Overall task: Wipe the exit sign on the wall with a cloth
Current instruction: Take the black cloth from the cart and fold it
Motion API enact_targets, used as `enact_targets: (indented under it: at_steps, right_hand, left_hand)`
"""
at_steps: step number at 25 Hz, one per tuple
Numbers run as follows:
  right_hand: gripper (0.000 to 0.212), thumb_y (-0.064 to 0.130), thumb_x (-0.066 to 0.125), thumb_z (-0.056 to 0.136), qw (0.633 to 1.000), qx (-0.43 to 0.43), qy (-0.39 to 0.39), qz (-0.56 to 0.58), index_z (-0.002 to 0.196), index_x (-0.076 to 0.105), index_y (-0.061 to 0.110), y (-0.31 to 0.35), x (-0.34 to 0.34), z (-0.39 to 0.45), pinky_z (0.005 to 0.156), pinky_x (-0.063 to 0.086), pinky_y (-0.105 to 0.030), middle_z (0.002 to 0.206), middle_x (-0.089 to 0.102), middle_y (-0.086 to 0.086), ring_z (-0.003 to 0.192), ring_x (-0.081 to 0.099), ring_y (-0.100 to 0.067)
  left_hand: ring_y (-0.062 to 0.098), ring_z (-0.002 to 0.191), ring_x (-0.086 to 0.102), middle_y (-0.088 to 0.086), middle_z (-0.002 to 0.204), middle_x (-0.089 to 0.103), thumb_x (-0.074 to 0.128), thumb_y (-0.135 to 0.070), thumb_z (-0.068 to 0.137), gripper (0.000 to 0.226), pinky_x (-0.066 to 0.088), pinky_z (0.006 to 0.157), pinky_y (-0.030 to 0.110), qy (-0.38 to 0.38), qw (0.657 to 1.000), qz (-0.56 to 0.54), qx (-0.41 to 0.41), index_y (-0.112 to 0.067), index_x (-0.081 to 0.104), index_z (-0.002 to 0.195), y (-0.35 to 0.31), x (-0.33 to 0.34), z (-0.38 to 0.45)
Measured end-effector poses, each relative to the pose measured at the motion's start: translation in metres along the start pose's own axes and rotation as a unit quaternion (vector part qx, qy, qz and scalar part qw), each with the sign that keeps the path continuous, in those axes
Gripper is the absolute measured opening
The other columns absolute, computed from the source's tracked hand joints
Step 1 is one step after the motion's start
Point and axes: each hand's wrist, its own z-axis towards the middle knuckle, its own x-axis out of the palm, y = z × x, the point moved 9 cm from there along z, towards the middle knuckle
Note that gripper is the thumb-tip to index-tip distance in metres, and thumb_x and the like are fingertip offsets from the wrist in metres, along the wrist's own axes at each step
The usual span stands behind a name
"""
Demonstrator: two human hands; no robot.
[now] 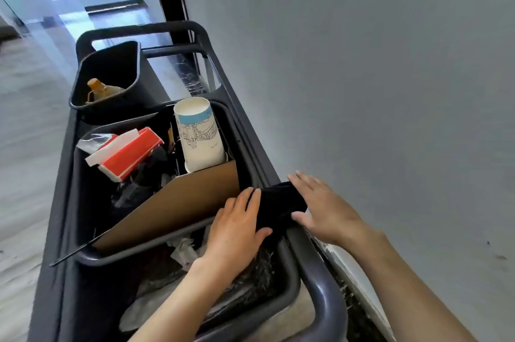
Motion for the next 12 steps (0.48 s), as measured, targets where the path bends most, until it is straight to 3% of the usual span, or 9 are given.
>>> enact_targets:
  at_steps: [4,6,9,12]
  right_hand:
    - [0.074,0.030,0.057,0.087,0.997,0.008,0.056,0.051,0.151,0.020,0.030,-0.005,0.015,0.014,0.114,0.025,-0.034,0.160,0.022,0.005,0.144,0.023,-0.015]
    - [0.068,0.028,0.059,0.086,0.996,0.014,0.042,0.073,0.147,0.030,0.028,-0.006,0.020,0.015,0.108,0.034,-0.035,0.152,0.037,0.003,0.135,0.037,-0.018]
    - [0.049,0.029,0.060,0.084,0.997,0.035,-0.010,0.068,0.131,0.045,0.027,-0.007,0.018,0.009,0.093,0.044,-0.037,0.131,0.052,-0.001,0.116,0.052,-0.024]
    - [0.037,0.029,0.058,0.086,0.995,0.060,-0.053,0.059,0.122,0.049,0.028,-0.008,0.016,-0.004,0.082,0.048,-0.038,0.120,0.057,0.001,0.106,0.056,-0.026]
  left_hand:
    - [0.023,0.130,0.032,-0.001,0.154,0.030,0.058,-0.037,0.089,0.075,0.034,0.104,0.035,-0.009,1.000,0.008,0.015,-0.020,0.019,0.150,0.004,0.008,0.010]
    - [0.024,0.126,0.035,0.000,0.151,0.033,0.061,-0.027,0.087,0.075,0.037,0.100,0.035,-0.005,1.000,0.015,0.020,-0.020,0.022,0.150,0.003,0.010,0.011]
    - [0.028,0.113,0.049,0.003,0.137,0.051,0.067,-0.009,0.078,0.069,0.046,0.089,0.038,-0.028,0.999,0.019,0.041,-0.015,0.042,0.141,0.000,0.003,0.010]
    - [0.029,0.101,0.057,0.002,0.116,0.067,0.067,-0.002,0.076,0.050,0.049,0.081,0.040,-0.063,0.996,-0.001,0.055,-0.015,0.063,0.123,-0.002,-0.009,0.009]
